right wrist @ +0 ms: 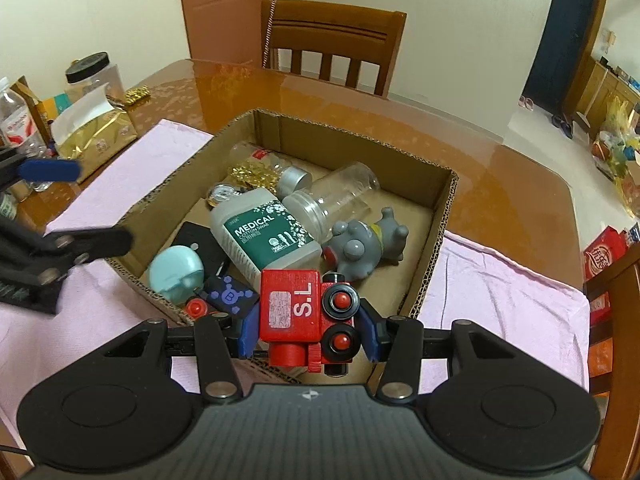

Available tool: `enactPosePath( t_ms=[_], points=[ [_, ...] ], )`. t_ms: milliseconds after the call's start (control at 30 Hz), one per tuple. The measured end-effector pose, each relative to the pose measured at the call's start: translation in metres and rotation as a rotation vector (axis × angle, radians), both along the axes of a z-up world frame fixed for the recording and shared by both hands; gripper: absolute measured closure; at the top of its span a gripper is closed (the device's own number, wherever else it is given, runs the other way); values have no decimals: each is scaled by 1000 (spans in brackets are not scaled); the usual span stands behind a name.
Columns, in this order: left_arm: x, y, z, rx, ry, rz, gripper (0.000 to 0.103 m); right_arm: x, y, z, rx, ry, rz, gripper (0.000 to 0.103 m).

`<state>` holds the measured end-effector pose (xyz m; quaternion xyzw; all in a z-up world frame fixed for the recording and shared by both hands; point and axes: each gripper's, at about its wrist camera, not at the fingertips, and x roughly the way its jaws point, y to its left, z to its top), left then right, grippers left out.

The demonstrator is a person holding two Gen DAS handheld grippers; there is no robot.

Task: Organize rigid objects

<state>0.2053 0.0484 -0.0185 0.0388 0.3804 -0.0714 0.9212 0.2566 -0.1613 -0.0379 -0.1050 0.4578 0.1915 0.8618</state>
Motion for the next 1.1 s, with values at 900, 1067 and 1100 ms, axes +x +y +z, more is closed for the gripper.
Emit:
enactPosePath(
  t_ms=[900, 1067, 1100],
  points=[
    [-50, -17, 39, 41, 45, 162, 2, -71, -10, 44, -43, -9, -353, 0],
    [-58, -17, 48, 30, 101, 190, 2, -93, -10, 53, -28, 2, -402, 0],
    [-59, -17, 49, 35, 103, 191, 2, -96, -9, 55, -23, 3, -404, 0]
  ],
)
